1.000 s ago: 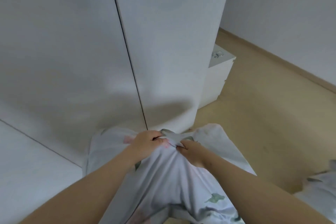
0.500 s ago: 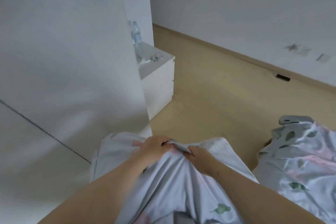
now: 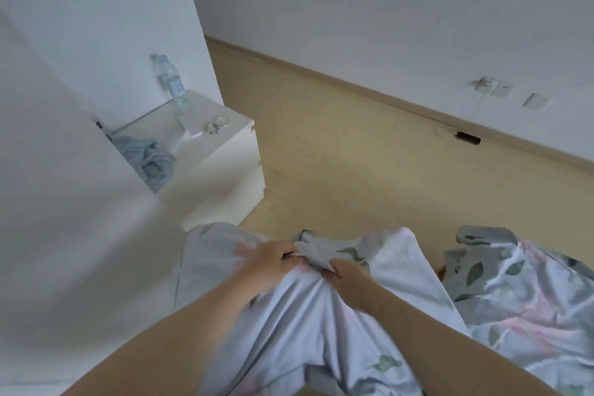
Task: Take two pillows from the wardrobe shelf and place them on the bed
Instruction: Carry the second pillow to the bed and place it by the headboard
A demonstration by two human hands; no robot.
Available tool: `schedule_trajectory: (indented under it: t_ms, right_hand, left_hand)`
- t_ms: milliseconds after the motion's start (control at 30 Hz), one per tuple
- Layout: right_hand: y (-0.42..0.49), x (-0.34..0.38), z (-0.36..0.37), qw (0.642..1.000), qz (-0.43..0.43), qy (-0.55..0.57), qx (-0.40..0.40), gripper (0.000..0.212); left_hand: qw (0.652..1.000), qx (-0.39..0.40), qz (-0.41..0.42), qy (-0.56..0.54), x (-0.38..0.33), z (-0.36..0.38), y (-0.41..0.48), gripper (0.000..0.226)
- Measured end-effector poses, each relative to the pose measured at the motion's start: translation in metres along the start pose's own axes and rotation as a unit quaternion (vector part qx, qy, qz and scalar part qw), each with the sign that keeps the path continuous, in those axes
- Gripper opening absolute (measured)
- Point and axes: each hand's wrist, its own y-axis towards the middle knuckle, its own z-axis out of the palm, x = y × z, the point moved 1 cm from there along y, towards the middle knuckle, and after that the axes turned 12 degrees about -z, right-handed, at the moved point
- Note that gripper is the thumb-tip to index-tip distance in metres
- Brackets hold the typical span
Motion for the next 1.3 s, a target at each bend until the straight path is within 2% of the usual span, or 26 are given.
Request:
schedule_trajectory:
  t_ms: [67, 133, 267, 367, 600, 733, 833, 1000, 1200, 1300]
  right_hand:
    - [0.015, -0.019, -0.018, 1.0, 0.014, 0.018, -0.018, 0.035]
    - [0.029, -0.032, -0.035, 0.997, 0.034, 0.046, -0.044, 0.026]
    - [0.066, -0.063, -0.079, 0.993, 0.066, 0.057, -0.073, 0.024]
    - [0.096, -0.084, -0.114, 0.988, 0.094, 0.077, -0.099, 0.034]
    - [0.15, -0.12, -0.183, 0.97, 0.155, 0.113, -0.15, 0.033]
    - [0.163, -0.161, -0.23, 0.954, 0.186, 0.14, -0.187, 0.02]
    - [0.166, -0.199, -0.261, 0.941, 0.21, 0.148, -0.22, 0.022]
    - [0.159, -0.286, -0.318, 0.925, 0.232, 0.181, -0.242, 0.016]
    - [0.138, -0.384, -0.391, 0.907, 0.271, 0.181, -0.269, 0.037]
    - [0.126, -0.428, -0.421, 0.893, 0.288, 0.199, -0.283, 0.036]
  left_hand:
    - [1.0, 0.008, 0.01, 0.003, -0.02, -0.004, 0.027, 0.021]
    - [1.0, 0.01, 0.025, 0.005, -0.036, -0.011, 0.052, 0.022]
    - [0.998, 0.001, 0.066, 0.021, -0.078, -0.033, 0.115, 0.043]
    - [0.994, 0.008, 0.102, 0.037, -0.111, -0.051, 0.161, 0.043]
    - [0.989, 0.036, 0.128, 0.061, -0.173, -0.082, 0.264, 0.038]
    - [0.983, 0.026, 0.159, 0.091, -0.233, -0.082, 0.303, 0.033]
    - [0.975, -0.001, 0.187, 0.117, -0.285, -0.075, 0.332, 0.024]
    - [0.973, 0.03, 0.192, 0.123, -0.377, -0.037, 0.391, 0.028]
    - [0.959, -0.024, 0.195, 0.207, -0.501, 0.01, 0.439, 0.028]
    - [0.955, -0.002, 0.208, 0.211, -0.553, 0.034, 0.464, 0.028]
